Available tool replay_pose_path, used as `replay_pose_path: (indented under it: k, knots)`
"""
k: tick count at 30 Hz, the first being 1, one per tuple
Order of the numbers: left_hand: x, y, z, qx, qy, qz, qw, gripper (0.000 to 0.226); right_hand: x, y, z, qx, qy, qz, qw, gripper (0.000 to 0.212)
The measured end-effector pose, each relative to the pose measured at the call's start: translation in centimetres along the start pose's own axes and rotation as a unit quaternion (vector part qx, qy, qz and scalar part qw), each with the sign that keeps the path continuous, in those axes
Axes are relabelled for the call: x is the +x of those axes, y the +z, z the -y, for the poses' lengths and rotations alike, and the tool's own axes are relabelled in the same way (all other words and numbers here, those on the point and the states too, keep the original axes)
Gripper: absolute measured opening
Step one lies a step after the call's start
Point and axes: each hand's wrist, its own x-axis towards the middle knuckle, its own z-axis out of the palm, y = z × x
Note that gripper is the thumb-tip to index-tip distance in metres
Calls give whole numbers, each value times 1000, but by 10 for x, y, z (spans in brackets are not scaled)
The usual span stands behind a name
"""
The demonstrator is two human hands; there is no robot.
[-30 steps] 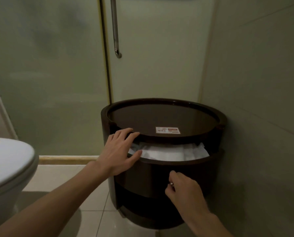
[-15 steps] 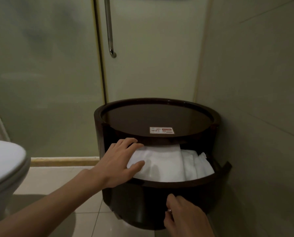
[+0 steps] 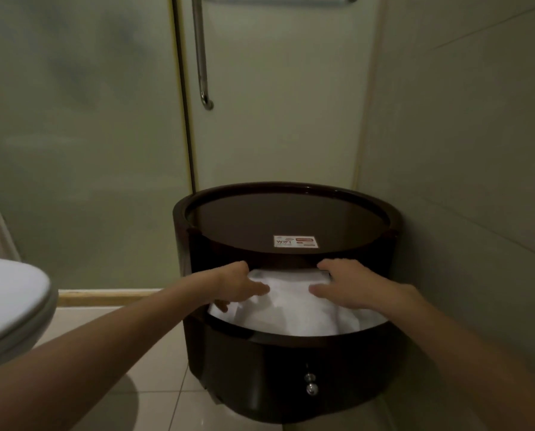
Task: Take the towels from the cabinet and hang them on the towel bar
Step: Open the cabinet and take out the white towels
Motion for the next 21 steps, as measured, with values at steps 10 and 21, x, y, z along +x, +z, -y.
replay_pose_path:
  k: [10, 21]
  knots:
    - [15, 19, 0, -79, -88, 53, 992, 65, 9, 44, -5, -46, 55, 66, 995, 83]
    - [11, 17, -10, -243, -105, 88, 960, 29, 3, 36, -2, 8, 29, 40, 999, 61]
